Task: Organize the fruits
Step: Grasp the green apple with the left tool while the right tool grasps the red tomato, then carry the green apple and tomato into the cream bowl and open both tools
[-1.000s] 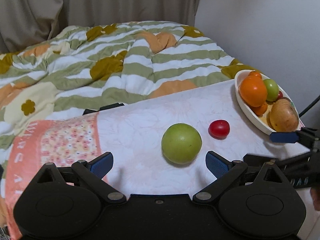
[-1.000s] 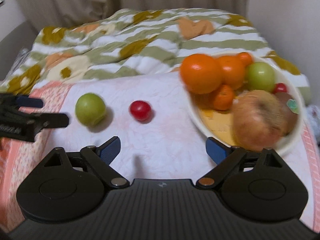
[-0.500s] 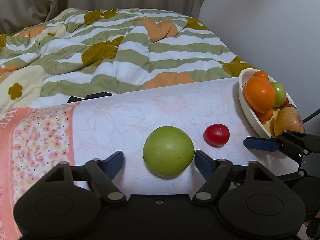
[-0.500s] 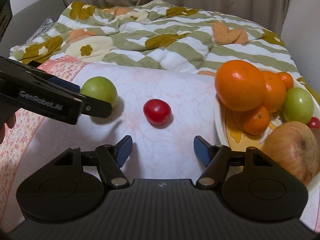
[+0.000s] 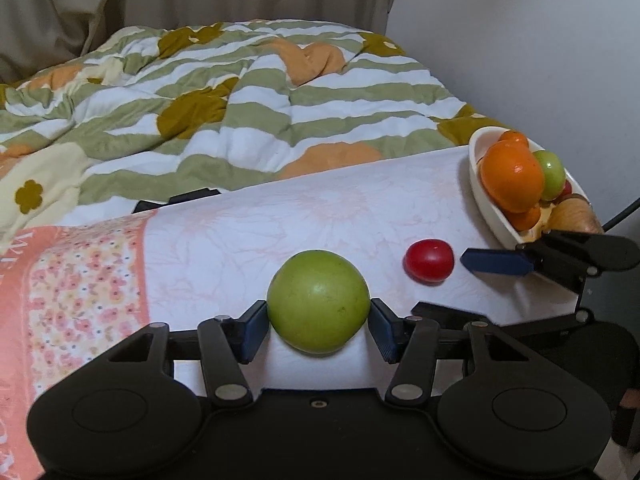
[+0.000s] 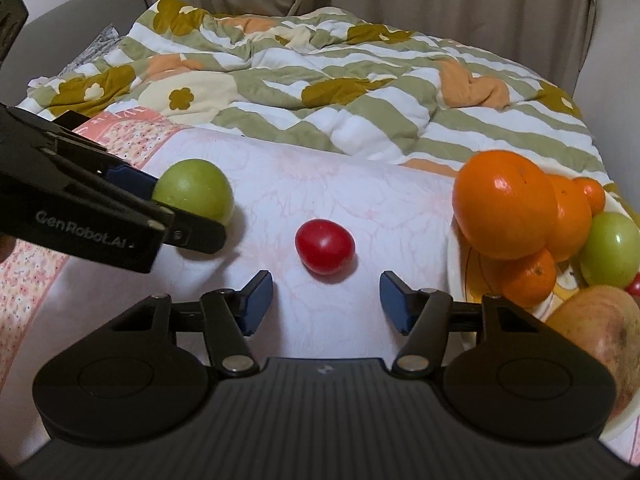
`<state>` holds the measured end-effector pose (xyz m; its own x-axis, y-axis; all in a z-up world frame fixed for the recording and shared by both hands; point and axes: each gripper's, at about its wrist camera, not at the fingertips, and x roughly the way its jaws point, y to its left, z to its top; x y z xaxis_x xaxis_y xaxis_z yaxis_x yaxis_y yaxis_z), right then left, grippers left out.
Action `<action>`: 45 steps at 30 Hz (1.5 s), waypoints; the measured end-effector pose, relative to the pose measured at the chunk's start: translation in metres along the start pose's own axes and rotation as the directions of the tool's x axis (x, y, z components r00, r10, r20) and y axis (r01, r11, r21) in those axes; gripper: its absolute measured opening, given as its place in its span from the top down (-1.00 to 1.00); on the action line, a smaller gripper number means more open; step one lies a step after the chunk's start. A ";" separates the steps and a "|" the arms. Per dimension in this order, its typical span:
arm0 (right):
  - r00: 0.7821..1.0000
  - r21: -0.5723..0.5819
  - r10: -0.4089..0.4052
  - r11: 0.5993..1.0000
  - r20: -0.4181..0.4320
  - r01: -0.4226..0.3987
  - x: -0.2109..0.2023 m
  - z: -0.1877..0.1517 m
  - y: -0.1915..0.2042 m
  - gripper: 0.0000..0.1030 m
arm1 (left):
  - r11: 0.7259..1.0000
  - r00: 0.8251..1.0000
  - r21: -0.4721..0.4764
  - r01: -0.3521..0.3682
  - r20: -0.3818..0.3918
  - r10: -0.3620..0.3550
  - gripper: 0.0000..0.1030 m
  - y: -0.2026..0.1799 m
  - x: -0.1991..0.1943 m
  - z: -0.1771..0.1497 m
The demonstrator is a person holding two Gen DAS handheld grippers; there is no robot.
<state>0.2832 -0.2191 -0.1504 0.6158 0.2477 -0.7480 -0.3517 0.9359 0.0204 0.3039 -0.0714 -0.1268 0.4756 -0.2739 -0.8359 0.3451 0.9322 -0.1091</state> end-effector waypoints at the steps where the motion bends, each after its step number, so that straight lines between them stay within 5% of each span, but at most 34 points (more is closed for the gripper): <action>1: 1.000 -0.004 0.000 1.000 0.003 0.000 0.001 0.001 0.000 -0.41 | 1.000 1.000 -0.001 -0.004 -0.002 0.004 -0.14 0.002 -0.001 -0.001; 6: 1.000 -0.003 -0.003 1.000 0.013 0.003 0.006 0.006 0.001 -0.32 | 1.000 1.000 -0.008 -0.016 -0.008 0.016 -0.14 0.009 -0.003 -0.006; 13: 1.000 -0.016 -0.011 1.000 0.028 0.012 0.010 0.013 0.008 0.05 | 0.999 0.999 -0.007 -0.035 -0.001 0.035 -0.14 0.006 -0.008 -0.011; 22: 0.999 0.010 -0.020 1.000 0.048 0.020 -0.008 0.015 0.010 0.05 | 0.999 0.999 0.000 -0.034 0.037 0.034 -0.13 0.005 -0.028 -0.017; 33: 0.992 0.101 -0.074 0.993 0.106 0.064 -0.073 0.012 0.017 0.05 | 1.000 0.991 0.013 -0.006 0.134 0.004 -0.13 -0.010 -0.079 -0.024; 45: 0.979 0.263 -0.186 0.952 0.084 0.158 -0.172 -0.013 0.012 0.05 | 0.991 0.964 0.098 0.086 0.243 -0.107 -0.13 -0.052 -0.131 -0.032</action>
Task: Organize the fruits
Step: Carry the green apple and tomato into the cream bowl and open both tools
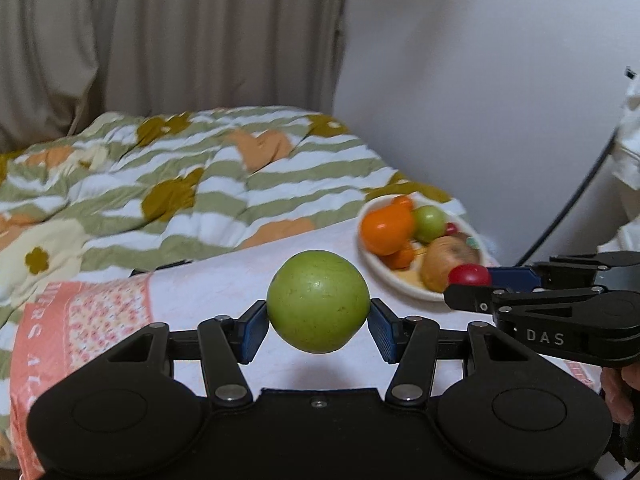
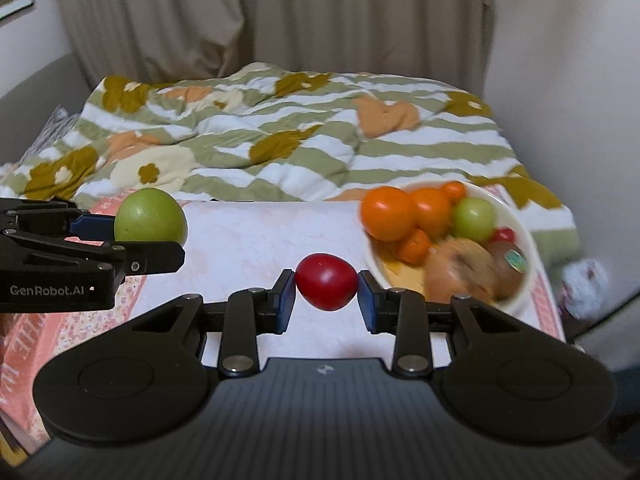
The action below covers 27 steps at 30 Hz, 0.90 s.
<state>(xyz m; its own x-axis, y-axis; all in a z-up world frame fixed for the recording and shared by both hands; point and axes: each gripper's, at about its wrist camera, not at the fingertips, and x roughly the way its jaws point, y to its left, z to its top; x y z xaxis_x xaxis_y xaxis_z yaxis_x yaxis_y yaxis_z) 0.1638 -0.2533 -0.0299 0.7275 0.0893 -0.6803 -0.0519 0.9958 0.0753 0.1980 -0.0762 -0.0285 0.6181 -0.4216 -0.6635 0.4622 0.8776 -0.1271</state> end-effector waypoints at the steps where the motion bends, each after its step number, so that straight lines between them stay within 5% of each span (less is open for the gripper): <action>1: 1.000 0.013 -0.006 1.000 0.001 0.006 -0.006 -0.001 -0.004 0.05 | 1.000 1.000 0.004 0.005 0.006 -0.006 -0.13 -0.005 -0.001 0.001; 14: 1.000 0.017 0.004 1.000 0.018 -0.004 -0.052 -0.005 -0.100 0.05 | 0.998 0.997 -0.033 -0.058 0.055 0.060 -0.13 -0.085 0.005 0.013; 27: 0.996 -0.105 0.091 0.991 0.023 -0.088 -0.017 0.021 -0.187 0.05 | 0.982 0.986 -0.111 -0.152 0.053 0.158 -0.13 -0.145 0.072 0.032</action>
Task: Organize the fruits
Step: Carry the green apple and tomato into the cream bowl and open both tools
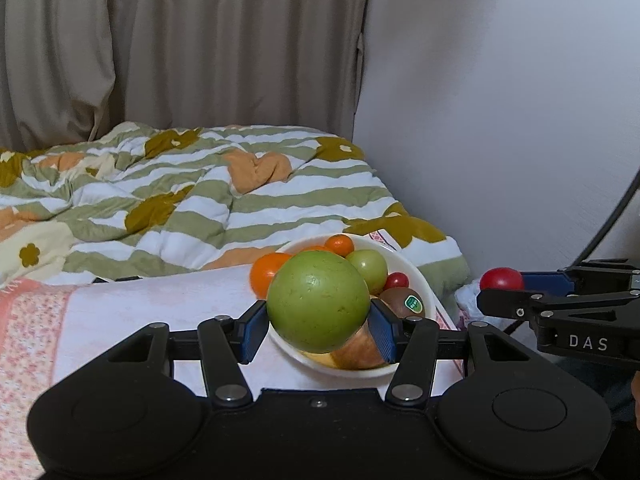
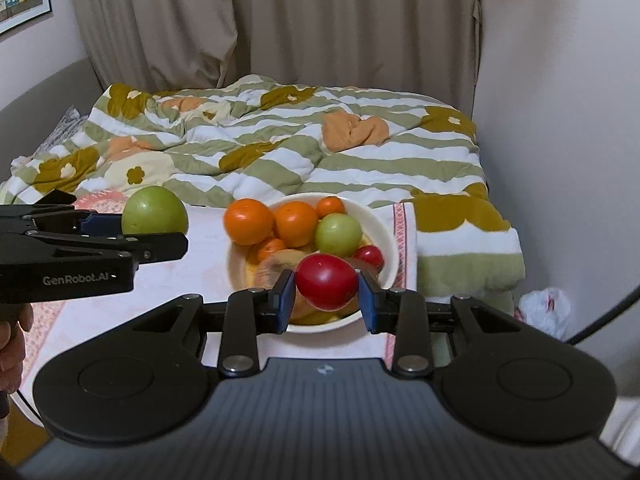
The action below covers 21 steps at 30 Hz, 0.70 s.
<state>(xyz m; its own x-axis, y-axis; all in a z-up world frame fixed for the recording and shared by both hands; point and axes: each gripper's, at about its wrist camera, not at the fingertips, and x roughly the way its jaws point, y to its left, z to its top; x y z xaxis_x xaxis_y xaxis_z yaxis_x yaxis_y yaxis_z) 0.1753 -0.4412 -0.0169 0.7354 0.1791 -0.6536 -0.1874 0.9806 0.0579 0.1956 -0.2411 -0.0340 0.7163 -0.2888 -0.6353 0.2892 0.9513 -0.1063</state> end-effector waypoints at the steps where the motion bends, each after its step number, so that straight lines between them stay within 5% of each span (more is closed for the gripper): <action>1: 1.000 -0.001 0.003 1.000 0.000 -0.003 0.005 0.001 -0.004 0.05 | 1.000 1.000 0.000 -0.006 -0.007 0.006 -0.13 -0.002 0.006 0.000; 21: 0.998 0.056 0.025 0.998 -0.058 -0.022 0.075 0.010 -0.024 0.05 | 0.999 0.986 0.018 -0.045 -0.162 0.047 -0.15 0.013 0.091 -0.007</action>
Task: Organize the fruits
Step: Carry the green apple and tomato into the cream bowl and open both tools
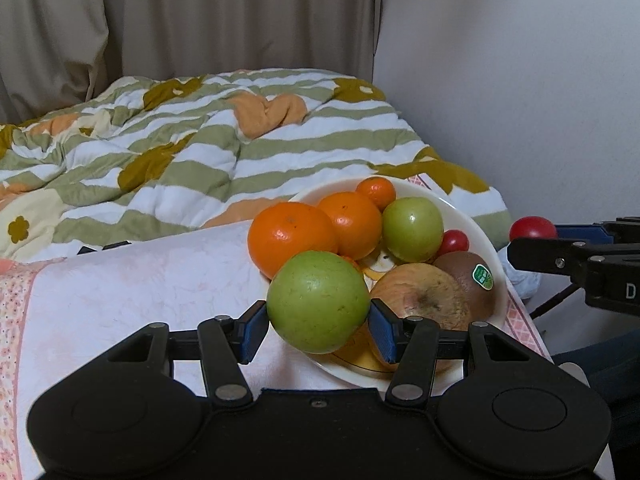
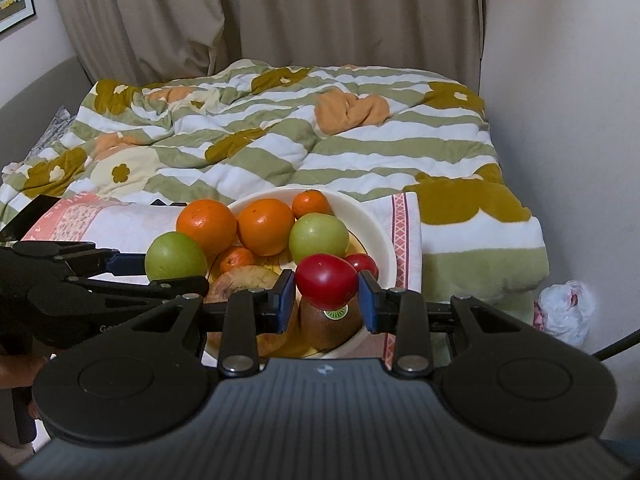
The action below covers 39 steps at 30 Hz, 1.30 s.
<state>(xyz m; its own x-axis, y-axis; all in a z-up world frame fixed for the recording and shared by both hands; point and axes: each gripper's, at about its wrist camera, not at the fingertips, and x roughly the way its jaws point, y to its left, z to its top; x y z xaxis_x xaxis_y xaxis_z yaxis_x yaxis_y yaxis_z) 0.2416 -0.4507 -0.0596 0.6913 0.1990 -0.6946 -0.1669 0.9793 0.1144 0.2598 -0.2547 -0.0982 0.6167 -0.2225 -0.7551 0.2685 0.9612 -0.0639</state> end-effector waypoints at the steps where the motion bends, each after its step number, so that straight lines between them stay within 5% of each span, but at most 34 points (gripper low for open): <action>1: 1.000 0.001 -0.001 1.000 -0.002 0.001 0.001 0.001 0.001 0.05 | 1.000 1.000 -0.004 0.005 -0.002 -0.005 -0.15 0.001 0.000 0.000; 2: 1.000 0.003 -0.002 1.000 -0.003 0.002 0.002 0.002 0.001 0.05 | 1.000 1.000 -0.005 0.005 -0.003 -0.005 -0.17 0.001 0.000 0.000; 4: 1.000 0.006 -0.001 1.000 -0.003 0.001 0.003 0.004 0.002 0.05 | 1.000 1.000 0.002 -0.016 0.012 0.016 -0.65 0.001 -0.002 0.000; 6: 1.000 0.004 0.000 1.000 -0.002 0.000 0.003 0.006 0.003 0.05 | 1.000 0.999 -0.004 -0.011 0.040 0.012 -0.88 0.003 -0.008 0.002; 21: 0.998 -0.033 0.063 0.997 0.002 -0.063 0.025 0.032 0.032 0.05 | 0.995 0.995 -0.093 -0.028 0.095 0.037 -0.91 0.025 -0.053 0.000; 35: 0.994 -0.040 0.093 0.995 -0.053 -0.095 0.073 0.021 0.044 0.03 | 0.987 0.991 -0.139 -0.084 0.090 0.097 -0.92 0.035 -0.067 -0.018; 38: 0.994 -0.054 0.105 0.993 -0.035 -0.107 0.068 0.020 0.045 -0.51 | 0.986 0.990 -0.141 -0.093 0.091 0.107 -0.92 0.034 -0.069 -0.021; 39: 0.995 -0.055 0.100 0.993 -0.018 -0.101 0.065 0.018 0.045 -0.85 | 0.986 0.990 -0.139 -0.096 0.093 0.109 -0.92 0.033 -0.070 -0.022</action>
<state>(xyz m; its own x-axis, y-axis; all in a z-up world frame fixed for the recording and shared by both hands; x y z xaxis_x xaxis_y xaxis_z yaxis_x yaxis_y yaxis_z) 0.2917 -0.3926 -0.0863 0.6585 0.2952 -0.6923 -0.2743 0.9507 0.1445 0.2094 -0.2035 -0.0622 0.7082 -0.1302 -0.6939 0.1024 0.9914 -0.0815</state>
